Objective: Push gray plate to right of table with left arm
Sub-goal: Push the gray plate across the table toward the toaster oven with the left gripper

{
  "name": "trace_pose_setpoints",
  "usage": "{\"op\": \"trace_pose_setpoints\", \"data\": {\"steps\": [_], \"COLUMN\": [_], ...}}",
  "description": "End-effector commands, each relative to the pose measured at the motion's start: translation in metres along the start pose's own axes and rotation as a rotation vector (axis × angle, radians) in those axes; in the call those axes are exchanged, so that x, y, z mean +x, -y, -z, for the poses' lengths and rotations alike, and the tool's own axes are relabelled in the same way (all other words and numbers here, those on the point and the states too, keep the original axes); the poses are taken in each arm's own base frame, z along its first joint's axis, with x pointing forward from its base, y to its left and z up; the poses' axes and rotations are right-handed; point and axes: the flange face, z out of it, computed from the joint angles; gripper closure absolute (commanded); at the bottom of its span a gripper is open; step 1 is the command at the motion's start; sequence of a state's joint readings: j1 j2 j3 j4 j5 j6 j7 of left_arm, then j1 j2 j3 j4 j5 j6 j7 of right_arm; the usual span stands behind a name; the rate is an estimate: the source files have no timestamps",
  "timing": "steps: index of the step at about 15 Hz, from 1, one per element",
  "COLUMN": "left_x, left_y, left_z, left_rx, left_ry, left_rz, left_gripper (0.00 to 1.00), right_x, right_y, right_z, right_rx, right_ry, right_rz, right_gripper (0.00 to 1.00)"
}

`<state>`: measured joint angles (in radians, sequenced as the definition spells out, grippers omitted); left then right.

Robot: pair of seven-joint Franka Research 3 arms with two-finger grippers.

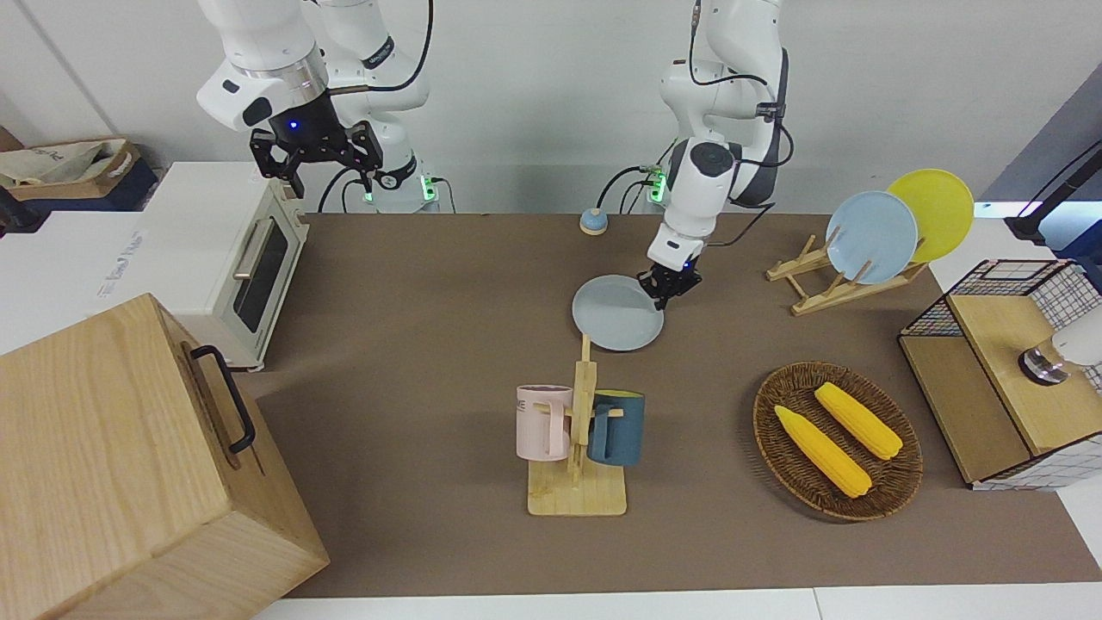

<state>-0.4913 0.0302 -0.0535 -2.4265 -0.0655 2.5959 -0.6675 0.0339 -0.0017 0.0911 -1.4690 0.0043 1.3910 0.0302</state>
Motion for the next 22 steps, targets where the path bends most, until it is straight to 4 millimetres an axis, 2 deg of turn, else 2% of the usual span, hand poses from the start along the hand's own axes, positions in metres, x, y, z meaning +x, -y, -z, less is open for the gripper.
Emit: {"op": "trace_pose_setpoints", "data": {"steps": [1,10,12,15,16,19,20,21,22], "left_x": [-0.021,-0.069,-0.074,-0.074,-0.073,-0.071,-0.07,-0.066,-0.065], "left_y": [-0.07,-0.195,-0.211,-0.215,-0.217,-0.218,-0.217,-0.215,-0.212], "left_z": [-0.039,-0.069,-0.07,-0.068,-0.065,-0.059,-0.054,-0.043,-0.033], "left_rx": [0.0,-0.041,-0.054,-0.055,-0.057,-0.053,-0.049,-0.046,-0.038], "left_ry": [0.035,0.048,0.047,0.047,0.047,0.049,0.051,0.051,0.054], "left_rz": [0.051,0.099,0.114,0.117,0.115,0.111,0.11,0.107,0.093], "left_gripper": [1.0,1.0,1.0,0.94,0.87,0.4,0.33,0.32,0.27], "right_x": [-0.004,-0.004,-0.004,-0.004,-0.004,-0.004,-0.004,-0.004,-0.004], "right_y": [-0.002,-0.003,-0.002,-0.002,-0.002,-0.002,-0.003,-0.002,-0.002], "right_z": [0.003,0.003,0.003,0.003,0.003,0.003,0.003,0.003,0.003], "right_rx": [0.007,0.008,0.007,0.007,0.007,0.007,0.008,0.007,0.007], "right_ry": [0.005,0.004,0.005,0.005,0.004,0.004,0.005,0.005,0.005], "right_rz": [-0.003,-0.003,-0.001,-0.001,-0.001,-0.001,-0.004,-0.001,-0.003], "right_gripper": [0.017,0.017,0.017,0.017,0.017,0.017,0.017,0.017,0.017]}}
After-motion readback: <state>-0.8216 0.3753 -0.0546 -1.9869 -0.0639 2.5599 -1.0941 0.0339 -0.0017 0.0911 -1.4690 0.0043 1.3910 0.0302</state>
